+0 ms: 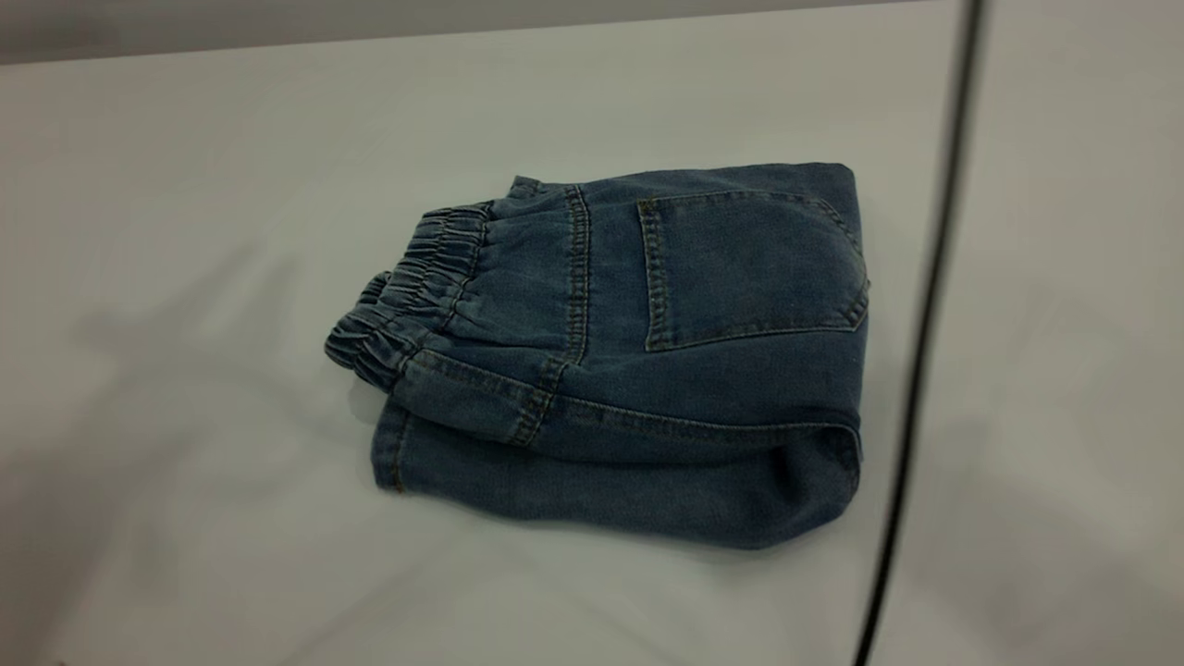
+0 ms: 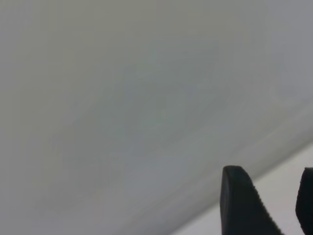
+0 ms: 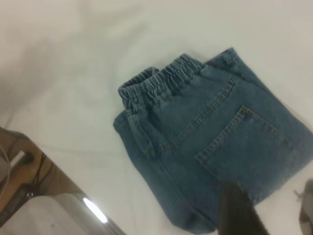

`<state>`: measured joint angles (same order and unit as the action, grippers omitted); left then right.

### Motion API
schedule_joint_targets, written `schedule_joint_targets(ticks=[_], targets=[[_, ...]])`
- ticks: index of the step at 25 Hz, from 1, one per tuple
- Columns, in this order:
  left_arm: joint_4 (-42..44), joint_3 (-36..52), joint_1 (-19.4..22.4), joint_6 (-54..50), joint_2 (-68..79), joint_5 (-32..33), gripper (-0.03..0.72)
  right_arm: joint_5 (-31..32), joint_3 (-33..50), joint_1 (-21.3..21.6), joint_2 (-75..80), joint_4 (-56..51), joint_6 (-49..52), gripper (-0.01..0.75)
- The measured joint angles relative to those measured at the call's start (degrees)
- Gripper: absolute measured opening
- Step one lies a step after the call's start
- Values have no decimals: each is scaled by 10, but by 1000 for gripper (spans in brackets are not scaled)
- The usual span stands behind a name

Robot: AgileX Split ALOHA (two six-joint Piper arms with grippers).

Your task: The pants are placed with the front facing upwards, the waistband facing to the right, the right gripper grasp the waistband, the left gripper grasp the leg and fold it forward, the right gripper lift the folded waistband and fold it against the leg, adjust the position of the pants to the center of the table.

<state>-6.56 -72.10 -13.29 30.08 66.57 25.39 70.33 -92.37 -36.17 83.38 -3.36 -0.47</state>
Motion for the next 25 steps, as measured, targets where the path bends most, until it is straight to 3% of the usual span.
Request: schedule_joint_targets(ticks=[8,13,25], targets=[[-47,2,0,-21,-93,200,288,-2,155,0,-193,21,0,239],[-72,53,0,-64,-179,299,288,-3,285,0,-339,64,5,239],[-73,243,0,-136,-463,356,288,-35,536,1,-738,63,68,239]])
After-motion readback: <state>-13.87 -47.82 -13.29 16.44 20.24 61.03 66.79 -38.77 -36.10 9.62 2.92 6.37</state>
